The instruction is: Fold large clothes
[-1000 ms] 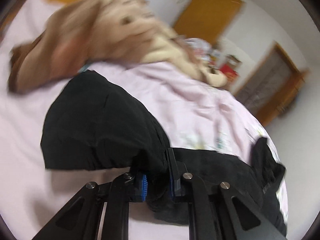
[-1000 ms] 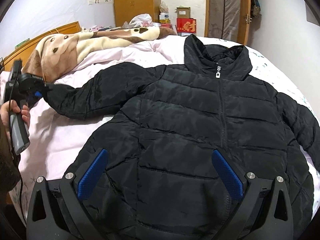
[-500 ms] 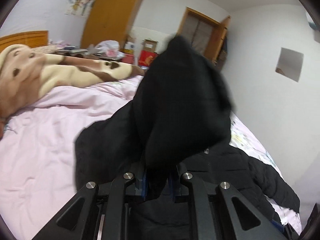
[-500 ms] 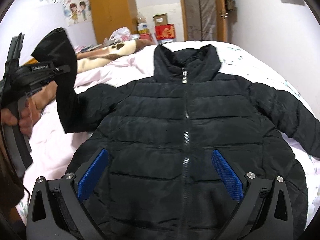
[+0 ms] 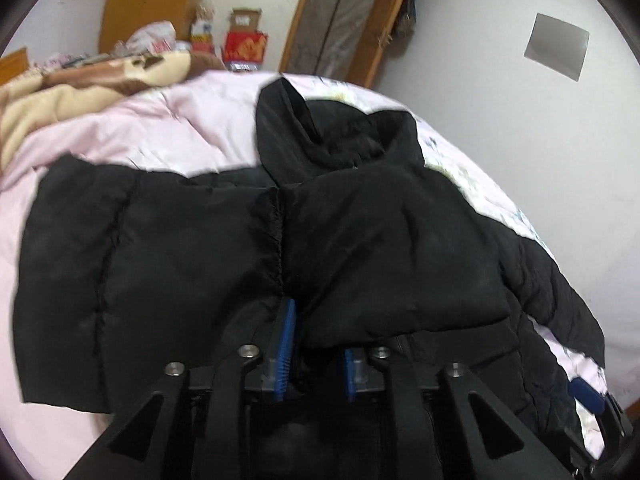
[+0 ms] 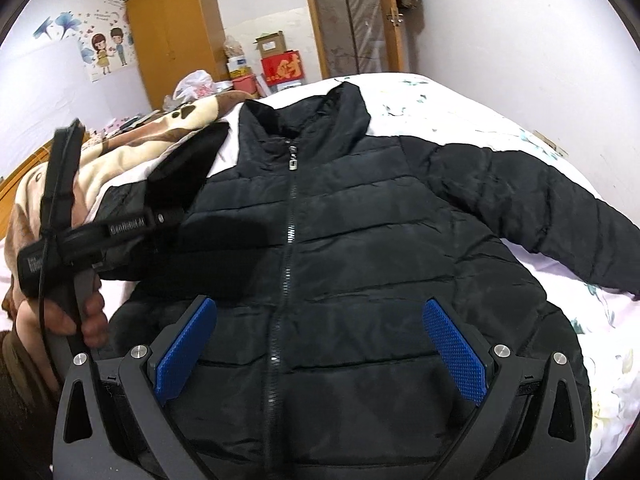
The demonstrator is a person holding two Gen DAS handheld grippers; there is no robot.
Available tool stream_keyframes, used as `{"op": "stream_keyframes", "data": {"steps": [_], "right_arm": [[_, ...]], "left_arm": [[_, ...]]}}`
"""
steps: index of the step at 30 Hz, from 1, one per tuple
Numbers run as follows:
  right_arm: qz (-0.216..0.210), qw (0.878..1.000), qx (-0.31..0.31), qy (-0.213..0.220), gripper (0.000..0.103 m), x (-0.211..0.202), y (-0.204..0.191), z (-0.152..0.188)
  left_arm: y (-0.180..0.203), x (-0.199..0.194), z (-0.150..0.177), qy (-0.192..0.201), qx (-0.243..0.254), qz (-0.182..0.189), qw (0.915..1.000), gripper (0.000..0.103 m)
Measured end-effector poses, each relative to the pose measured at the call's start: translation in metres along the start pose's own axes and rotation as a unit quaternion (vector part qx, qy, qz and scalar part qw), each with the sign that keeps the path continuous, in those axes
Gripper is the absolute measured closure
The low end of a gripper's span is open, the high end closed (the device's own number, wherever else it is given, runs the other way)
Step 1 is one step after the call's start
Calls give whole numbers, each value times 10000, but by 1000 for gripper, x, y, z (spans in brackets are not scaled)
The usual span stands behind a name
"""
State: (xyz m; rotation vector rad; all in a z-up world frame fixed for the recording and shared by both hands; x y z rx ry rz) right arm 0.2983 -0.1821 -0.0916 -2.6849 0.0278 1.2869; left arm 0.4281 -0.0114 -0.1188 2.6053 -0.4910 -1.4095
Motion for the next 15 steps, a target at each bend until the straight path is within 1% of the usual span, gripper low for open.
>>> {"op": "stream_keyframes", "data": {"steps": [1, 2, 4, 5, 6, 8, 10, 12, 14, 15], "right_arm": [[7, 10000, 53, -12, 0, 2, 4, -1], [-14, 10000, 97, -14, 0, 3, 5, -2], [-87, 9996, 268, -62, 0, 7, 12, -7], [-173, 9991, 378, -71, 0, 10, 15, -11], [-250, 9986, 467, -75, 0, 12, 19, -15], [-277, 9983, 511, -50, 0, 18, 20, -23], [-328, 9986, 387, -135, 0, 29, 14, -34], [-564, 9977, 237, -303, 0, 44, 5, -43], [-963, 9938, 178, -528, 0, 66, -9, -50], [-1122, 9917, 159, -609, 0, 74, -12, -52]], "left_arm": [[1, 3, 1, -58, 104, 3, 9999, 65], [0, 4, 3, -101, 215, 44, 9997, 56], [5, 7, 12, -244, 401, 168, 9988, 51], [5, 7, 15, -350, 542, 265, 9976, 44], [14, 3, 25, -386, 602, 333, 9969, 38], [15, -8, 36, -392, 654, 529, 9957, 35], [12, -25, 46, -321, 640, 627, 9955, 32], [7, -44, 53, -156, 566, 559, 9967, 31], [-3, -59, 55, -3, 449, 452, 9980, 27], [-12, -69, 56, 128, 294, 254, 9992, 27]]}}
Point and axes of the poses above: each gripper's, at about its wrist camera, not at the fingertips, and x roughly the way its jaws point, y to its right, z to its underside, the point moved 2 cm from there along x, roughly the way its jaws point, and after that the axes turned 8 degrees about -y, right-handed, at the moved point
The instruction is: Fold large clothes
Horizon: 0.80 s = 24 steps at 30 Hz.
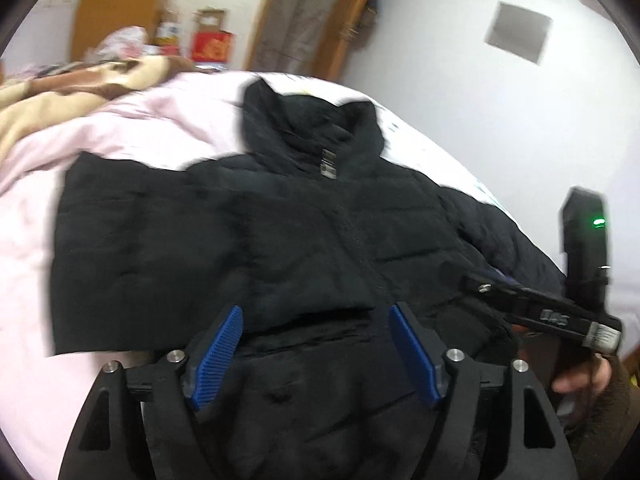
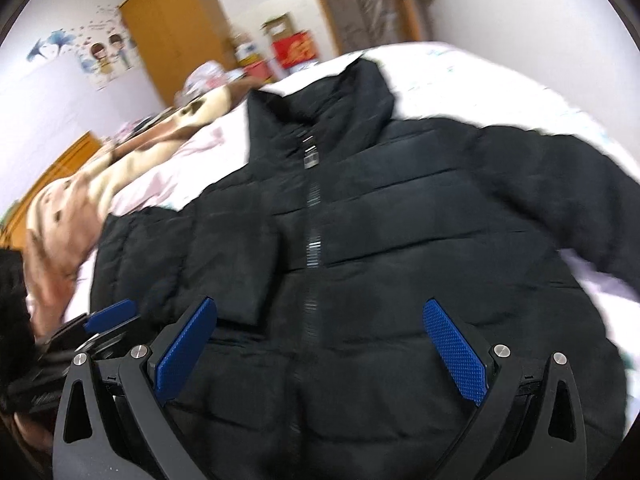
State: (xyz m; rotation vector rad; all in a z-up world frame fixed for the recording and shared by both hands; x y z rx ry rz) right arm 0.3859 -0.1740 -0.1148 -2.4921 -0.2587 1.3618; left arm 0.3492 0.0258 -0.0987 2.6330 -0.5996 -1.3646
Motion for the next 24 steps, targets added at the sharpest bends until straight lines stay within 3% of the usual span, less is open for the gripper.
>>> {"op": "stream_keyframes", "data": {"steps": [7, 9, 11, 15, 16, 24], "right_arm": [[-471, 9968, 224, -603, 0, 68, -25, -7], [-365, 9968, 172, -694, 11, 82, -32, -11], [-166, 9968, 71, -785, 43, 92, -37, -13], [-462, 9953, 172, -833, 73, 99, -39, -16], [-460, 9955, 152, -819, 94, 98, -40, -16], [-403, 9988, 262, -108, 98, 36, -22, -33]], "left_arm": [[-56, -33, 5, 193, -647, -686, 9954, 26], [-71, -34, 7, 141, -856, -798, 9930, 26], [-83, -35, 8, 144, -1046, -865, 9906, 26], [-103, -34, 6, 157, -1431, -1054, 9840, 26], [-106, -32, 5, 136, -1508, -1042, 9830, 26], [-109, -36, -6, 316, -1664, -1133, 9790, 26]]}}
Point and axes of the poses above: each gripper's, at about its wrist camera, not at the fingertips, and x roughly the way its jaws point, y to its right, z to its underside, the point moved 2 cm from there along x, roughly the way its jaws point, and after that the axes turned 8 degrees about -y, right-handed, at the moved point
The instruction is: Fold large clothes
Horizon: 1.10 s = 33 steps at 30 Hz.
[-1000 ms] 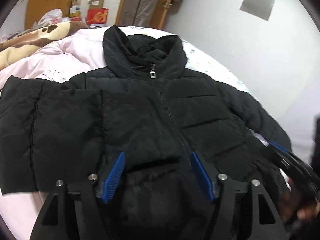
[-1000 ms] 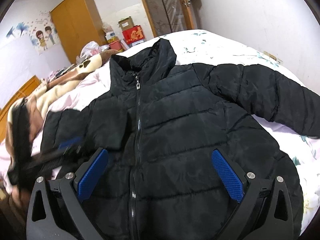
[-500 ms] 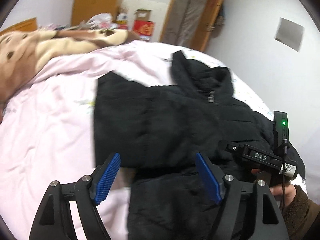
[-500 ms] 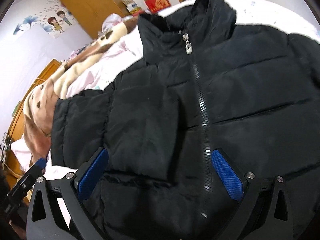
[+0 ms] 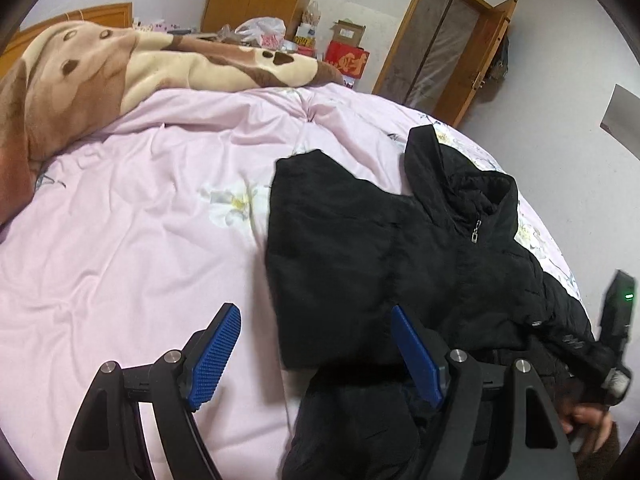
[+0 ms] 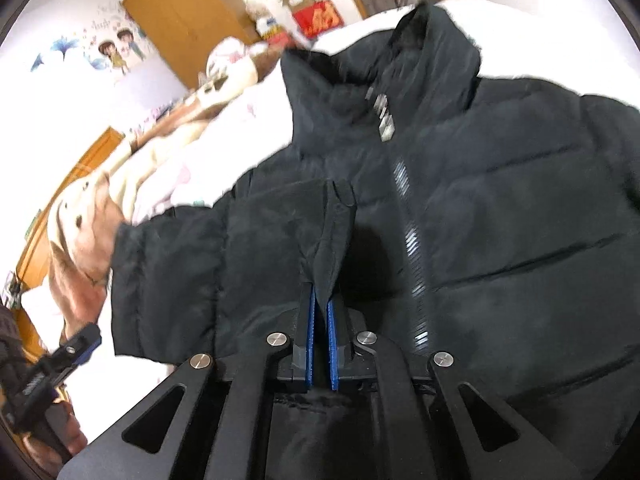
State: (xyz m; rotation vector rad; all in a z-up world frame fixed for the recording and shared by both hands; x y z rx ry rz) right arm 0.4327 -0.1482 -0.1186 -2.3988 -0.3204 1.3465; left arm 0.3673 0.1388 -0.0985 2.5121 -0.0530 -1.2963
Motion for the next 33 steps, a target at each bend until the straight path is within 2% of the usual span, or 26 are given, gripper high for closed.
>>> {"op": "stream_keyframes", "data": {"steps": [3, 6, 10, 12, 14, 16, 20, 23, 28, 33], "right_arm": [[63, 9993, 98, 353, 98, -29, 12, -9], [400, 9973, 108, 614, 98, -50, 24, -17], [794, 9940, 246, 712, 98, -61, 51, -22], [955, 9924, 366, 691, 98, -60, 65, -24], [1084, 9908, 457, 675, 98, -57, 79, -24], [1187, 9896, 542, 607, 98, -55, 93, -26], [1398, 9879, 518, 434, 98, -42, 108, -29], [1512, 9867, 515, 291, 98, -34, 119, -26], [1779, 9827, 484, 158, 97, -19, 129, -21], [2380, 9709, 225, 136, 96, -15, 127, -22]], "left_arm": [[11, 3, -4, 27, -21, 105, 9999, 26], [28, 12, -10, 16, 134, 120, 9998, 26], [56, 30, -22, 6, 454, 115, 9989, 26], [68, 47, -29, -152, 487, 30, 9987, 26], [80, 60, -35, -166, 547, 111, 9983, 26], [87, 78, -39, -217, 598, -78, 9979, 26], [86, 116, -42, -610, 517, -390, 9960, 26], [82, 127, -38, -657, 515, -617, 9946, 26], [76, 138, -38, -670, 434, -625, 9948, 25], [69, 153, -41, -790, 291, -776, 9934, 12]]}}
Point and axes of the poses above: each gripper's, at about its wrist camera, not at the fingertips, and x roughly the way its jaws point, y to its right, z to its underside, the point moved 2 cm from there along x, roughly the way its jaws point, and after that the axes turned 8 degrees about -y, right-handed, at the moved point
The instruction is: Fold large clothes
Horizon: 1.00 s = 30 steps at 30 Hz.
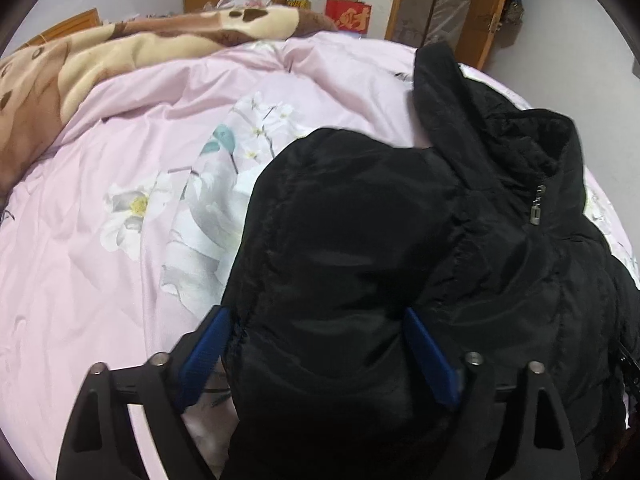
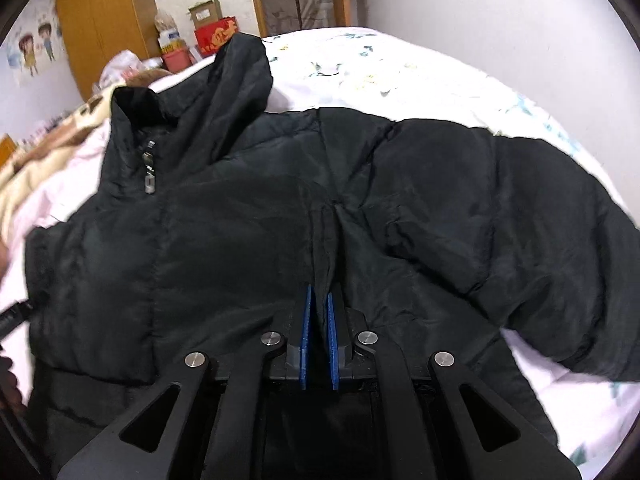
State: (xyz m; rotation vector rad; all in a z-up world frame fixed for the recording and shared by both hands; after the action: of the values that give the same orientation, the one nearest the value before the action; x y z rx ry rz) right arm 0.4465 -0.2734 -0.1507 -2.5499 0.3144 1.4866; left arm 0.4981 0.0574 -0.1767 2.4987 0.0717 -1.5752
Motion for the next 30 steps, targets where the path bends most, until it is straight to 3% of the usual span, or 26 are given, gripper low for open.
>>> {"op": "stream_keyframes", "data": {"steps": [3, 5, 6, 9, 11, 13, 15, 20, 24, 30], "right_arm": [[258, 9996, 72, 62, 91, -5, 5, -1], [403, 9989, 182, 168, 91, -15, 10, 0], [326, 9989, 211, 280, 91, -22, 10, 1], [-666, 9956, -7, 666, 79, -39, -6, 4], [-879, 9942, -343, 509, 63, -34, -23, 5], [-833, 9939, -718, 104, 61, -16, -39, 8], [-490, 9953, -762, -338, 61, 2, -36, 12], [170, 9998, 107, 17, 61, -27, 19, 15], [-2, 9971, 689, 319, 61, -64, 65, 29], [295, 9901, 1192, 673, 61, -122, 143, 69]], "left_arm": [[-11, 1, -1, -171, -372, 262, 9988, 12], [-14, -4, -1, -149, -389, 221, 9989, 12], [-12, -8, 0, -98, -348, 166, 9992, 13], [-10, -25, 8, 101, -282, 132, 9995, 13], [-10, -35, 16, 124, -323, 164, 9993, 13], [-12, -40, 24, 36, -348, 222, 9991, 13], [-14, -50, 35, 11, -386, 295, 9988, 13], [-12, -79, 62, 89, -173, 341, 9992, 13], [8, -101, 85, 225, 112, 418, 9988, 13], [52, -124, 117, 183, 525, 856, 9948, 13]]}}
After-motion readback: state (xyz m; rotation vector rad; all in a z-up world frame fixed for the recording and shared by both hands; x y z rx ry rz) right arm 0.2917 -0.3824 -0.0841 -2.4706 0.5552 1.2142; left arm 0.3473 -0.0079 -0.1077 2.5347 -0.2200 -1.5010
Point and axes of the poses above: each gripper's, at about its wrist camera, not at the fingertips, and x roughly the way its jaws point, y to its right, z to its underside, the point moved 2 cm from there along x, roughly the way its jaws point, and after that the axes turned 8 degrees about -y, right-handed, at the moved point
